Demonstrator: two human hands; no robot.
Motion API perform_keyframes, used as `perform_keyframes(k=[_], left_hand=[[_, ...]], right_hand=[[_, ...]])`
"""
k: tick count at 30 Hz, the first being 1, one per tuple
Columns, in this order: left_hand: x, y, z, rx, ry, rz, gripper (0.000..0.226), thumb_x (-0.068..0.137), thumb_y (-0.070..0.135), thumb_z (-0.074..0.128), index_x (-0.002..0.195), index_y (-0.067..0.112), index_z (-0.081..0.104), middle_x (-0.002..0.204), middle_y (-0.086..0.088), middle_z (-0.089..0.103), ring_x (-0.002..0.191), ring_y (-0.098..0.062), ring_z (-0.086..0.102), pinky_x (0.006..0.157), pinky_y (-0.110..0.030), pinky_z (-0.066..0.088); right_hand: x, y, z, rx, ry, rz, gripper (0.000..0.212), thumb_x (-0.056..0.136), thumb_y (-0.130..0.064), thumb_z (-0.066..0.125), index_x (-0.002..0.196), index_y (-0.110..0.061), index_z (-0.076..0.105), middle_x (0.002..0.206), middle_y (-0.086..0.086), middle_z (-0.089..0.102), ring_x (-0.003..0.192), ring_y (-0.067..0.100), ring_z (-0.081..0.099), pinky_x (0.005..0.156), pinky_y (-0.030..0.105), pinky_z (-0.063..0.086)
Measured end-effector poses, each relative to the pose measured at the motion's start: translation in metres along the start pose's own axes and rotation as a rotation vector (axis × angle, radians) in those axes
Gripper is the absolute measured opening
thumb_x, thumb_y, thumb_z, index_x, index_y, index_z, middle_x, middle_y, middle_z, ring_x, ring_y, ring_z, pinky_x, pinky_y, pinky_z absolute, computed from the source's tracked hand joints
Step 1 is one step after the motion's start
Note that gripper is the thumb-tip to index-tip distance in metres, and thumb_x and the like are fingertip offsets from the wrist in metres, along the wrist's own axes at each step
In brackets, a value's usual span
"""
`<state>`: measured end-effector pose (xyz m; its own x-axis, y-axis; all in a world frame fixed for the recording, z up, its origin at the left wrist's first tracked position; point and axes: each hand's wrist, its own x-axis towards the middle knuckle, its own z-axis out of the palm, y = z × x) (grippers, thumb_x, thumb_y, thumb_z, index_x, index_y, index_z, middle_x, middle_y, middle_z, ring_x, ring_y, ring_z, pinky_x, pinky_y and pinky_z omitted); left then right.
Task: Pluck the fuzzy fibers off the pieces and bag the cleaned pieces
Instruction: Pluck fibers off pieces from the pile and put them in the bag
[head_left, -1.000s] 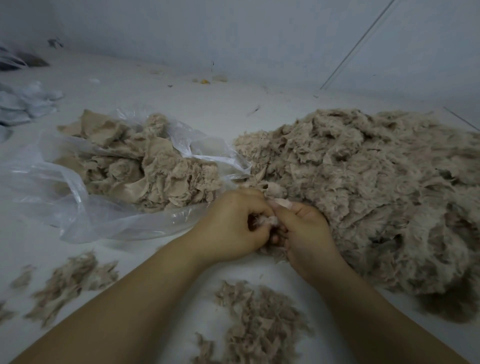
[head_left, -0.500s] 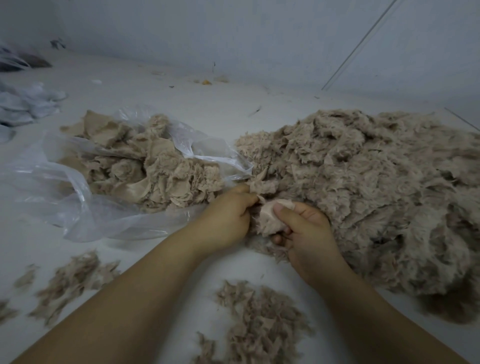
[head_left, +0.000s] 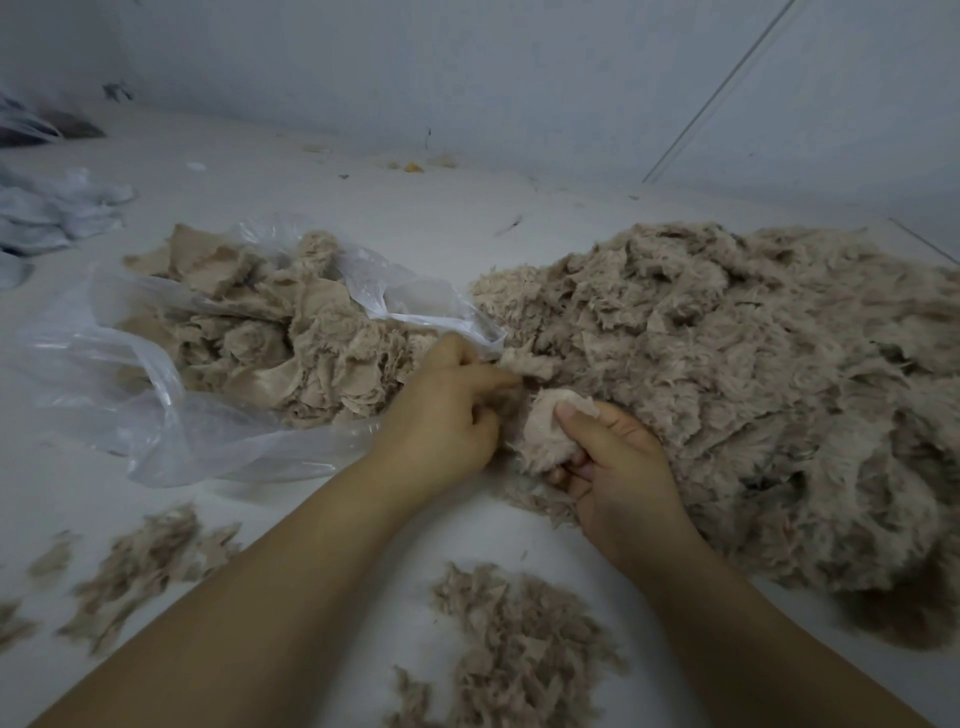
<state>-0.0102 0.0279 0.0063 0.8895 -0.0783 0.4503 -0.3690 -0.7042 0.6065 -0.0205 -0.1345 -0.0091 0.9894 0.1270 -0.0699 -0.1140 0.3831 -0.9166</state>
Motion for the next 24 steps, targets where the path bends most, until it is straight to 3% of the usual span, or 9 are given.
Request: perform_keyframes(k=[2, 3, 6, 8, 10, 15, 18, 22, 24], left_hand=[[0.001, 0.006, -0.004, -0.155, 0.088, -0.061, 0.034, 0.081, -0.007, 0.058, 0.095, 0.016, 0.078, 0.082, 0.015, 0.055, 0.071, 0.001, 0.053, 0.062, -0.015, 0.042], [0.001, 0.01, -0.004, -0.297, 0.05, -0.114, 0.031, 0.084, -0.007, 0.059, 0.088, 0.017, 0.077, 0.072, 0.014, 0.062, 0.061, 0.003, 0.054, 0.056, -0.013, 0.042], [-0.004, 0.02, -0.006, -0.601, -0.276, -0.276, 0.015, 0.092, 0.002, 0.062, 0.089, 0.013, 0.071, 0.061, 0.008, 0.067, 0.041, -0.001, 0.053, 0.04, -0.014, 0.04], [-0.006, 0.019, -0.005, -0.541, -0.444, -0.295, 0.006, 0.094, 0.01, 0.063, 0.096, 0.008, 0.068, 0.063, -0.005, 0.067, 0.041, -0.013, 0.054, 0.039, -0.021, 0.04], [-0.006, 0.014, -0.003, -0.5, -0.473, -0.295, 0.008, 0.094, 0.007, 0.063, 0.098, 0.002, 0.066, 0.066, -0.016, 0.066, 0.045, -0.018, 0.055, 0.042, -0.023, 0.042], [0.0, 0.004, -0.001, -0.236, -0.324, -0.185, 0.022, 0.087, 0.008, 0.071, 0.069, -0.005, 0.064, 0.05, 0.002, 0.047, 0.043, -0.005, 0.039, 0.048, -0.021, 0.034], [0.003, 0.0, -0.001, -0.12, -0.358, -0.154, 0.036, 0.089, 0.011, 0.069, 0.058, -0.003, 0.057, 0.048, -0.001, 0.042, 0.042, -0.007, 0.034, 0.044, -0.017, 0.027], [0.005, -0.004, 0.002, -0.061, -0.388, -0.147, 0.036, 0.092, 0.007, 0.063, 0.06, -0.008, 0.057, 0.053, -0.014, 0.048, 0.045, -0.009, 0.035, 0.047, -0.019, 0.031], [0.005, -0.005, 0.002, -0.091, -0.381, -0.166, 0.033, 0.091, 0.006, 0.063, 0.061, -0.006, 0.062, 0.053, -0.009, 0.057, 0.043, -0.006, 0.043, 0.047, -0.014, 0.034]], right_hand=[[0.001, 0.0, 0.0, 0.022, 0.024, 0.001, 0.029, 0.097, -0.013, 0.057, 0.073, -0.017, 0.073, 0.057, 0.001, 0.057, 0.05, 0.01, 0.052, 0.044, 0.021, 0.045], [0.001, -0.001, 0.0, 0.031, 0.034, 0.005, 0.025, 0.096, -0.013, 0.057, 0.076, -0.015, 0.072, 0.057, 0.001, 0.055, 0.051, 0.011, 0.052, 0.044, 0.021, 0.045], [-0.001, -0.003, 0.001, 0.072, 0.01, 0.027, 0.014, 0.094, -0.015, 0.057, 0.089, -0.008, 0.068, 0.067, 0.006, 0.065, 0.056, 0.014, 0.06, 0.049, 0.022, 0.05], [-0.002, -0.004, 0.002, 0.123, -0.006, 0.034, 0.013, 0.094, -0.014, 0.057, 0.09, -0.006, 0.066, 0.07, 0.009, 0.07, 0.058, 0.014, 0.066, 0.051, 0.024, 0.054], [-0.002, -0.004, 0.003, 0.133, -0.011, 0.018, 0.012, 0.09, -0.016, 0.059, 0.09, -0.006, 0.065, 0.066, 0.005, 0.069, 0.055, 0.011, 0.064, 0.05, 0.023, 0.053], [-0.002, -0.002, -0.001, 0.094, -0.013, -0.008, 0.014, 0.095, -0.014, 0.057, 0.085, -0.007, 0.064, 0.06, 0.001, 0.063, 0.051, 0.007, 0.059, 0.048, 0.02, 0.048], [0.0, 0.0, -0.002, 0.082, 0.003, -0.005, 0.017, 0.096, -0.014, 0.058, 0.081, -0.008, 0.065, 0.058, -0.001, 0.053, 0.048, 0.005, 0.05, 0.048, 0.02, 0.047], [0.002, 0.001, -0.003, 0.07, 0.018, 0.002, 0.016, 0.097, -0.013, 0.057, 0.083, -0.007, 0.063, 0.059, 0.0, 0.046, 0.051, 0.007, 0.046, 0.049, 0.021, 0.046], [0.002, 0.001, -0.003, 0.085, 0.032, 0.002, 0.017, 0.097, -0.012, 0.057, 0.081, -0.007, 0.06, 0.057, -0.001, 0.045, 0.049, 0.006, 0.045, 0.048, 0.021, 0.046]])
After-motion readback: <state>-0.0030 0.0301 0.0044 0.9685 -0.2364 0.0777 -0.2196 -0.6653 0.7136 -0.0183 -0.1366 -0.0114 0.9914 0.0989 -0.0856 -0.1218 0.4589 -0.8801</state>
